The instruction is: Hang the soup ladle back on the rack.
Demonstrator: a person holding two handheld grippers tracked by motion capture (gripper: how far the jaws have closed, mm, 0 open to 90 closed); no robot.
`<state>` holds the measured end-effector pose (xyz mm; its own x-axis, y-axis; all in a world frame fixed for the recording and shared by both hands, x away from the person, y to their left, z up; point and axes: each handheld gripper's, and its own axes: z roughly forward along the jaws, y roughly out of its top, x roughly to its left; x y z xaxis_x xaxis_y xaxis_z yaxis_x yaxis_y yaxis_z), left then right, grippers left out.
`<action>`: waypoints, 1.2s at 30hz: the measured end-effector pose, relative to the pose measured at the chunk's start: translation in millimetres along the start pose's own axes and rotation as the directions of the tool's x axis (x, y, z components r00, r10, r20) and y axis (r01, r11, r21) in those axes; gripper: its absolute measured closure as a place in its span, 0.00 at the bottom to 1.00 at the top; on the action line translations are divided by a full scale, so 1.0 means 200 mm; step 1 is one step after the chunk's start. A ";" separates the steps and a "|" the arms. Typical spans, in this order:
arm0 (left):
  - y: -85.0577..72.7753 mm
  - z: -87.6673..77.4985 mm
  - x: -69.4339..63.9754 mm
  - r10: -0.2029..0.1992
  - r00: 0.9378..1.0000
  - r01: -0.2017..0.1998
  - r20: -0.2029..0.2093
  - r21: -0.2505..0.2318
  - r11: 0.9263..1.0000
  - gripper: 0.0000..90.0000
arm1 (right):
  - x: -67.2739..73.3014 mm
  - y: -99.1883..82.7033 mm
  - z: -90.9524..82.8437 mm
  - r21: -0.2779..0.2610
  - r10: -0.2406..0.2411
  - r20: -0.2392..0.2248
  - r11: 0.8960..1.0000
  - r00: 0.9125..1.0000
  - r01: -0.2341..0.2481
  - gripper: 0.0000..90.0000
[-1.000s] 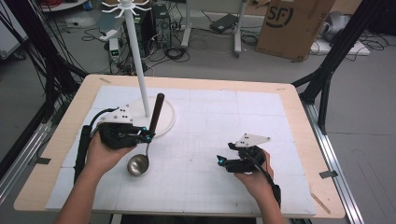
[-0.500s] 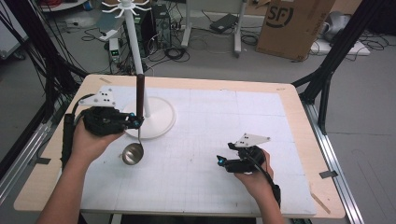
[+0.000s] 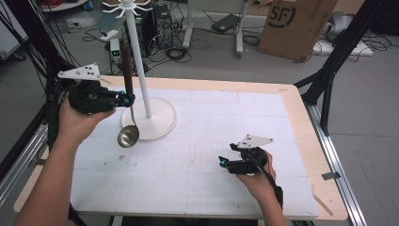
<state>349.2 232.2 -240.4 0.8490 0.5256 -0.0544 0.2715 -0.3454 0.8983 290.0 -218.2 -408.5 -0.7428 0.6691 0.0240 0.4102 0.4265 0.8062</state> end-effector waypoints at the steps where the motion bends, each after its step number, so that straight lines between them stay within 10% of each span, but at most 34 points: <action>1: 0.01 0.00 0.01 0.000 1.000 0.000 -0.002 0.002 1.000 0.94 | 0.00 0.00 0.00 0.000 -0.003 -0.001 1.000 1.000 0.003 0.37; 19: 0.17 -0.06 0.18 -0.057 0.993 0.058 -0.101 0.008 0.998 0.94 | -0.01 0.00 0.00 0.000 0.002 -0.006 1.000 1.000 -0.002 0.37; 36: 0.25 -0.03 0.21 -0.051 0.986 0.061 -0.161 0.061 0.996 0.94 | -0.01 0.00 -0.01 -0.005 0.006 -0.010 1.000 1.000 -0.006 0.37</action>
<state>396.3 241.9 -194.2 0.7502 0.6605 -0.0294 0.3504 -0.3595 0.8649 290.3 -221.2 -407.5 -0.7459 0.6652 0.0345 0.4116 0.4195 0.8091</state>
